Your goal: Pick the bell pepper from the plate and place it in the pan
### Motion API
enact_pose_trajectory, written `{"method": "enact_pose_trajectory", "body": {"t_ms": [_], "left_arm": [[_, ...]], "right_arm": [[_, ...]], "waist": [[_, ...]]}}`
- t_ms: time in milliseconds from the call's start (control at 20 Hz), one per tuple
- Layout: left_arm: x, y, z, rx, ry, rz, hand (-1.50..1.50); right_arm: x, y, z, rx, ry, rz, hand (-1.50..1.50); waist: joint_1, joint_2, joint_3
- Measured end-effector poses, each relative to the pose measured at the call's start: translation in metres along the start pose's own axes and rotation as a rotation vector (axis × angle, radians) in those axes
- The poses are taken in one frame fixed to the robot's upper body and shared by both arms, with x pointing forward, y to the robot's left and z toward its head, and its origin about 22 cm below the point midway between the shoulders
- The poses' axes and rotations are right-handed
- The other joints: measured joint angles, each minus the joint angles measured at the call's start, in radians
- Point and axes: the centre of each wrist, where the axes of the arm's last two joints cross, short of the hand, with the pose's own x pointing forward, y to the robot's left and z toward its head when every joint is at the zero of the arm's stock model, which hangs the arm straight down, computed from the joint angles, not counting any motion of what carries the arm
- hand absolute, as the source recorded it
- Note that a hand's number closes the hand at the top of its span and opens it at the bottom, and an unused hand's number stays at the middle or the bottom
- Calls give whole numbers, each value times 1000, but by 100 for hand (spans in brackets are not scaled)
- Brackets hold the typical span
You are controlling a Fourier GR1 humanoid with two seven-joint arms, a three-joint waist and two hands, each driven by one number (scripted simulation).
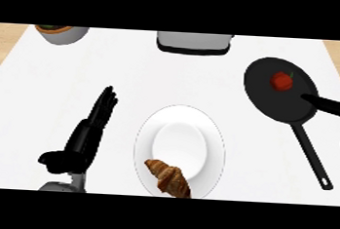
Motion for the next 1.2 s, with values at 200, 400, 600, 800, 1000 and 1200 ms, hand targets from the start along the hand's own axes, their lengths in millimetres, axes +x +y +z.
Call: {"method": "enact_pose_trajectory", "body": {"t_ms": [200,400,600,800,1000,1200], "left_arm": [[2,4,1,4,6,2,0],[2,5,-1,12,9,3,0],[8,8,-1,17,12,-6,0],[5,8,1,21,10,-6,0],[2,13,5,21,7,-8,0],[3,11,3,20,0,-9,0]], "right_arm": [[-18,-13,14,78,-20,-39,-150],[-30,-20,28,118,-52,-38,-150],[-40,-27,44,133,-63,-26,-150],[-46,-37,57,155,-66,-14,-150],[-44,-33,69,166,-63,9,-150],[-46,-34,76,157,-66,38,-150]], "waist": [[-6,-4,-1],[-12,-6,-1],[-16,-8,-2],[-17,-8,-2],[-17,-8,-3],[-15,-8,-2]]}}
